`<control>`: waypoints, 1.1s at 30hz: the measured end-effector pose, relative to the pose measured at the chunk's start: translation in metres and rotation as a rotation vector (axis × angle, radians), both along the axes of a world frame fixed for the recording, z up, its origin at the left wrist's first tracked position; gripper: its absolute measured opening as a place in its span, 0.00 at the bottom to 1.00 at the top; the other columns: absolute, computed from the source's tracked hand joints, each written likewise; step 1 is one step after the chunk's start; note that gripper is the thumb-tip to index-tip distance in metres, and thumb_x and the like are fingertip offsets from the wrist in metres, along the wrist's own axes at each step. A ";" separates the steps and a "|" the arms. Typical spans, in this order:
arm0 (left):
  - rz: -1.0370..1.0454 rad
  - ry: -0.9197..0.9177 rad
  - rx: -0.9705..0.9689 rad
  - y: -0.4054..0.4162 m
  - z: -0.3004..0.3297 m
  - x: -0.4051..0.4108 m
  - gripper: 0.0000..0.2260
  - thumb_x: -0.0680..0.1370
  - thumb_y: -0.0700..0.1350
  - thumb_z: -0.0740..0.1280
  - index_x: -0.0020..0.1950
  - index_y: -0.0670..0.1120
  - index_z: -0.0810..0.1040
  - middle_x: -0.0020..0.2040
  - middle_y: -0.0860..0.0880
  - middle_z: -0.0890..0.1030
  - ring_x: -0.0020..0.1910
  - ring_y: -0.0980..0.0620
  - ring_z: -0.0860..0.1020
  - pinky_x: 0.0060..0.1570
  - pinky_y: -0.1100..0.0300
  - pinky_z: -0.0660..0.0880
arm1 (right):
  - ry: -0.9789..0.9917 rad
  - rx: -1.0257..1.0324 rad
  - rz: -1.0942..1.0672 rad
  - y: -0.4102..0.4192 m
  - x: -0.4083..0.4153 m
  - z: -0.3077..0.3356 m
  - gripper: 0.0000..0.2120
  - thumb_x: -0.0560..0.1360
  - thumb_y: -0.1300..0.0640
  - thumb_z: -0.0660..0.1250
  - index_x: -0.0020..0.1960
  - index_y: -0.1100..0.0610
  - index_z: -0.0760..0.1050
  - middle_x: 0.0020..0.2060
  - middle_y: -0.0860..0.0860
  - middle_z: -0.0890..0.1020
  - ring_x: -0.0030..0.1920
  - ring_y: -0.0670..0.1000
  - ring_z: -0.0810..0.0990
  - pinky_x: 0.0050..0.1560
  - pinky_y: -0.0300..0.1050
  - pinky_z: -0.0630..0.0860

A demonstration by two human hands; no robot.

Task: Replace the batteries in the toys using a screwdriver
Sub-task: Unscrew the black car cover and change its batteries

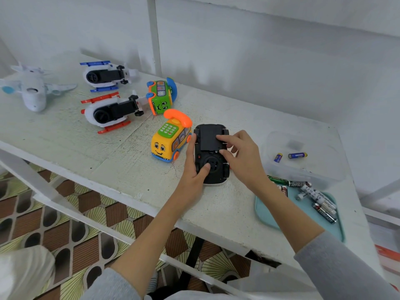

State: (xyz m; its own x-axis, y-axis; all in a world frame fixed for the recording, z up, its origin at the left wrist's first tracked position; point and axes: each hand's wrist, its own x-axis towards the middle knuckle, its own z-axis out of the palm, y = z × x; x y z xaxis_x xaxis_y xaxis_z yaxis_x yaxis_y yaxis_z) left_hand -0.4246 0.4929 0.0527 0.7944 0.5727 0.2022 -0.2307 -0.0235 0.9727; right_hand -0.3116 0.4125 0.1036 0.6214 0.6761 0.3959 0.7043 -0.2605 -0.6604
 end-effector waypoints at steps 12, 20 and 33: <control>-0.002 0.051 0.067 0.000 -0.002 0.000 0.31 0.81 0.32 0.56 0.75 0.58 0.48 0.71 0.67 0.56 0.68 0.70 0.63 0.59 0.69 0.70 | 0.018 -0.015 0.004 0.000 0.004 -0.001 0.13 0.70 0.63 0.71 0.55 0.59 0.80 0.42 0.54 0.72 0.38 0.42 0.69 0.42 0.24 0.65; -0.009 0.055 0.059 0.000 -0.003 0.000 0.31 0.79 0.40 0.59 0.71 0.70 0.52 0.72 0.63 0.59 0.72 0.56 0.65 0.67 0.52 0.71 | -0.098 -0.120 -0.057 -0.001 0.004 -0.008 0.10 0.72 0.56 0.69 0.53 0.55 0.78 0.43 0.47 0.70 0.46 0.47 0.71 0.40 0.43 0.69; 0.118 0.009 0.144 0.012 0.021 0.004 0.32 0.80 0.36 0.60 0.70 0.67 0.50 0.76 0.55 0.56 0.75 0.52 0.59 0.72 0.49 0.63 | -0.094 -0.016 0.081 -0.035 0.034 0.009 0.19 0.71 0.68 0.69 0.60 0.56 0.76 0.42 0.51 0.75 0.38 0.46 0.74 0.42 0.29 0.71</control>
State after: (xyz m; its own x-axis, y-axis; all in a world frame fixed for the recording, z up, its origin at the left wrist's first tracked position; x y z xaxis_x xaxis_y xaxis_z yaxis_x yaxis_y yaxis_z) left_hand -0.4208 0.5052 0.0739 0.7255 0.6279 0.2819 -0.2095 -0.1886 0.9594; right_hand -0.2777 0.3771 0.1127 0.5251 0.7292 0.4387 0.7821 -0.2103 -0.5866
